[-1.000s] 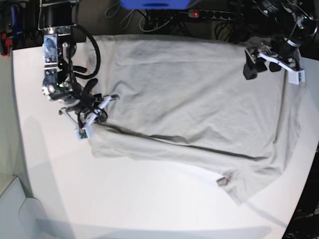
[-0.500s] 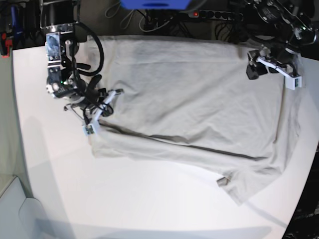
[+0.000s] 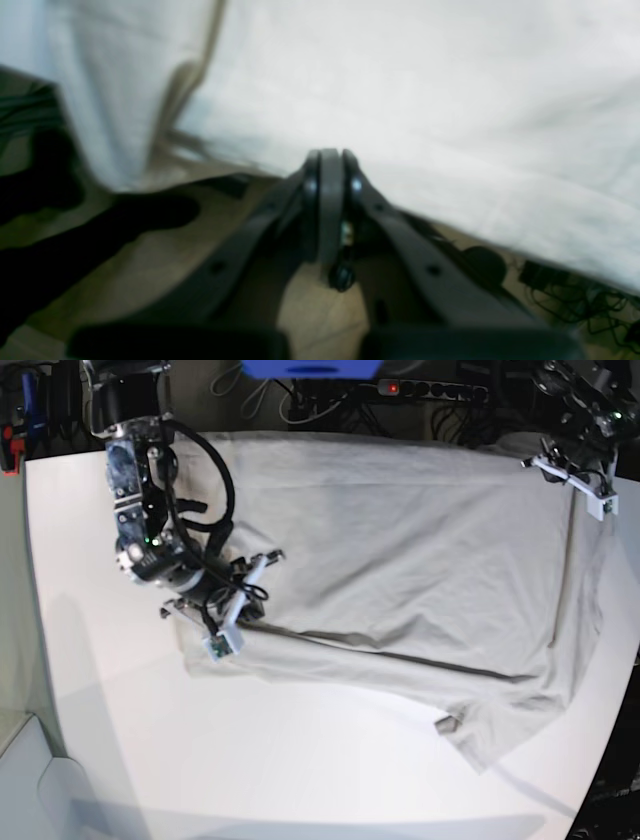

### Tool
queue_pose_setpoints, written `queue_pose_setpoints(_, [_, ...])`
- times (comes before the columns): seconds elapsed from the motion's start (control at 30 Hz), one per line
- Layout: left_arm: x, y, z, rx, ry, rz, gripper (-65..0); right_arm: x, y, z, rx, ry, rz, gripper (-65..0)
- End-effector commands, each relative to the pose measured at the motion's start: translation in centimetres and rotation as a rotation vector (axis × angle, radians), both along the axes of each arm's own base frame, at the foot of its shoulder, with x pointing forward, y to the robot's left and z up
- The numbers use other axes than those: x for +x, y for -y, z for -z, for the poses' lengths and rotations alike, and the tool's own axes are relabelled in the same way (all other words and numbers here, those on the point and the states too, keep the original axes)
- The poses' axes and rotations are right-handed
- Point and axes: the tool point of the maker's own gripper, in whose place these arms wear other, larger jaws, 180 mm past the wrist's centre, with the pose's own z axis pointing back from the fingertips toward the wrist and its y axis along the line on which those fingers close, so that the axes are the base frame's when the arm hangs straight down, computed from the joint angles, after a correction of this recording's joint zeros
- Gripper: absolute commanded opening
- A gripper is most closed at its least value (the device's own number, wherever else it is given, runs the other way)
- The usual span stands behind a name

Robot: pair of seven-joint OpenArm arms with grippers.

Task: Layout the t-shirt on the table in an organized manner, then fold the t-shirt properly
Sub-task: 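Lift the shirt with both grippers and drag it toward the left gripper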

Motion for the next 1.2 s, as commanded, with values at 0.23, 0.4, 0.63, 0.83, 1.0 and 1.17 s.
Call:
queue_pose_setpoints(0.23, [3.5,-0.6,2.8,-0.089,0.052,-0.041,-64.9,1.4,-3.3,1.0,-0.019,-0.018,-0.111,-64.6])
queue_pose_setpoints(0.4, [6.9,-0.4,4.8,-0.159,0.076,-0.059,-64.9,0.0,-4.7,1.7,-0.018,-0.037,-0.156,-64.8])
queue_pose_setpoints(0.63, [16.4,0.1,3.0,-0.158,0.175,-0.033,-64.9,-2.4,-4.3,3.8,-0.024,-0.1,-0.157,-64.8])
queue_pose_setpoints(0.83, [25.9,3.4,0.4,-0.218,0.308,0.024,-64.9,-4.7,-2.4,6.0,-0.065,-0.16,-0.155,-64.9])
queue_pose_setpoints(1.0, [29.3,5.1,-0.5,-0.273,0.362,-0.002,-64.9,-4.7,0.5,6.6,-0.132,-0.164,-0.146,-64.9])
queue_pose_setpoints(1.17, [29.2,4.5,-0.4,-0.266,0.357,-0.025,-64.9,-1.0,3.7,5.1,-0.193,-0.081,-0.119,-64.8])
